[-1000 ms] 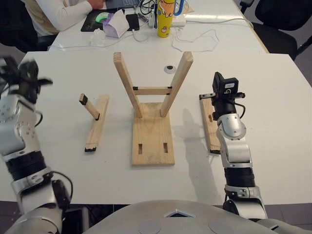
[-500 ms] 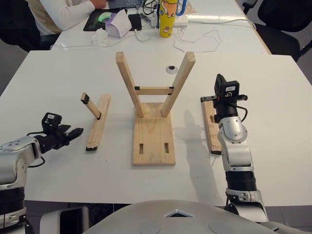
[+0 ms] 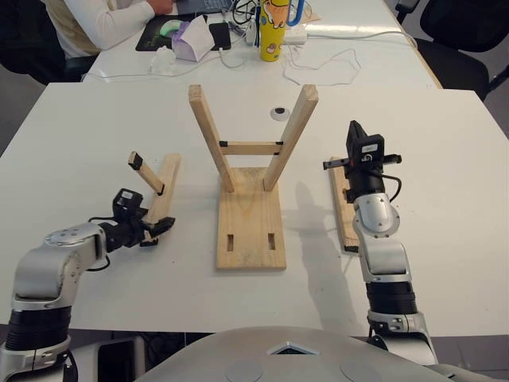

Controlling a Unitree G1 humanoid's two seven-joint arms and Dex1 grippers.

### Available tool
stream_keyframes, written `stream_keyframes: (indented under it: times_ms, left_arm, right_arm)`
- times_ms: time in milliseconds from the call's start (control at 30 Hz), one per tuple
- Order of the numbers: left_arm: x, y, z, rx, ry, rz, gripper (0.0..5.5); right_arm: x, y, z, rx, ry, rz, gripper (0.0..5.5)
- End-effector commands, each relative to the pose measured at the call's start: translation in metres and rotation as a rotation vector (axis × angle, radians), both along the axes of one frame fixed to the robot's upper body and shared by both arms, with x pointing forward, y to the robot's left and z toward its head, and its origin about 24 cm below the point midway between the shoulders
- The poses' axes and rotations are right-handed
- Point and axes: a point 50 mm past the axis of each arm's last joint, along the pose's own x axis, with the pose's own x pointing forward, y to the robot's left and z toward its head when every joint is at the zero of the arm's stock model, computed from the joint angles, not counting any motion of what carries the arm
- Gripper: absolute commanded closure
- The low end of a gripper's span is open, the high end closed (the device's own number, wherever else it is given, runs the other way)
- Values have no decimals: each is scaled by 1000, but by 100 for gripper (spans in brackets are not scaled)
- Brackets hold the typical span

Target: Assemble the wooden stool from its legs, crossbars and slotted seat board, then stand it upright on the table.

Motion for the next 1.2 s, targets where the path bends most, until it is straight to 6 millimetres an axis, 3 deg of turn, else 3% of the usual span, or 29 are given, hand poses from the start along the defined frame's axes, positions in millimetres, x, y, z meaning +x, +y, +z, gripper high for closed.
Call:
stream_keyframes:
  times_ms: [33,433,667,833,1000,1100,1200]
  left_arm:
    - [-6,-3,-17,77,43,-16,162]
    - [-1,-8,-13,120,-11,-60,343]
    - [8,-1,-7,137,-81,-3,344]
    - [37,15,22,183,-326,142,344]
    - [55,19,62,210,-627,208,344]
    - [60,14,92,200,-831,212,344]
    - [60,-1,127,151,-1033,162,344]
  right_arm:
    - [0,2,1,0,-9,6,550]
    - [4,3,5,-2,-17,12,550]
    - [7,4,10,3,-27,22,550]
    - [13,3,22,30,-57,31,550]
    - [30,-6,60,194,-101,54,550]
    - [40,-7,90,364,-103,163,550]
    - [42,1,124,659,-69,392,530]
